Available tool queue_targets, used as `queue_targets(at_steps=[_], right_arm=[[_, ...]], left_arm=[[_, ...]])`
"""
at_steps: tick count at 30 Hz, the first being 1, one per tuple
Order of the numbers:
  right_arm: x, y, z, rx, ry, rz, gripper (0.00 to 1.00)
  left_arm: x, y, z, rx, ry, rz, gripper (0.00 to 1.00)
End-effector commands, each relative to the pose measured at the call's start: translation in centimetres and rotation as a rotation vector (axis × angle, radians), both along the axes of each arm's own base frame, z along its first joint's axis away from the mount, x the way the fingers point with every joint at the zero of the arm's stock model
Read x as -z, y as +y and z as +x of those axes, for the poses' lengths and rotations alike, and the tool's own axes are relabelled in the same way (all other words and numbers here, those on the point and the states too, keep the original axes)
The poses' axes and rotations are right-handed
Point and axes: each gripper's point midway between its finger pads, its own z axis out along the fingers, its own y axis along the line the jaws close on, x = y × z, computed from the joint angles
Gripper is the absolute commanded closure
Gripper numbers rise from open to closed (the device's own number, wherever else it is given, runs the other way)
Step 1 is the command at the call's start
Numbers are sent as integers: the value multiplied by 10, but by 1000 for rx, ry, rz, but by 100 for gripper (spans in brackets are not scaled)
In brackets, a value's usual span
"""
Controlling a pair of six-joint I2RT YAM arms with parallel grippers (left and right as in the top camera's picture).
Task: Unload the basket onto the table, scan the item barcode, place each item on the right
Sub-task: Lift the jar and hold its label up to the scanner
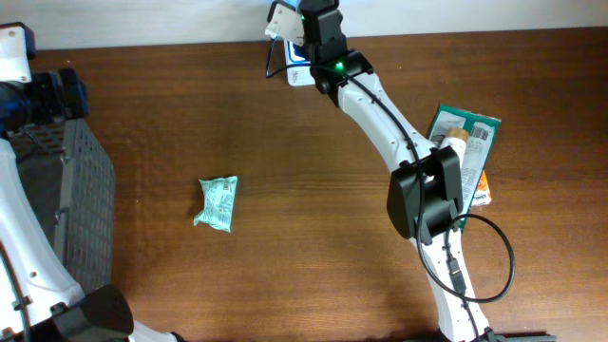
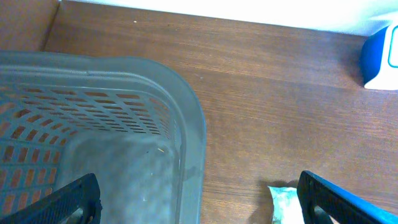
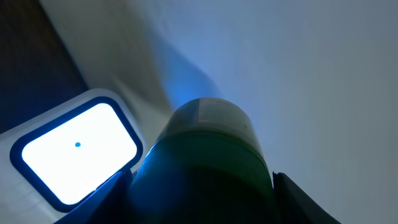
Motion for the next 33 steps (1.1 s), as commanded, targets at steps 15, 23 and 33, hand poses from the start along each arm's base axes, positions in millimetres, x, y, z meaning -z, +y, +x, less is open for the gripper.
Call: queue_targets(at_steps=[15,23,33], right_arm=[[-18,8,-2,-25,-31,17,51],[-87,11,-33,-50,-12,216,53],[-100,18,-144,-58,483,554,53]], left_arm=[[0,0,0,-5,-5,-13,1],[0,0,0,-5,-5,-13,1],[0,0,0,-5,-5,-13,1]])
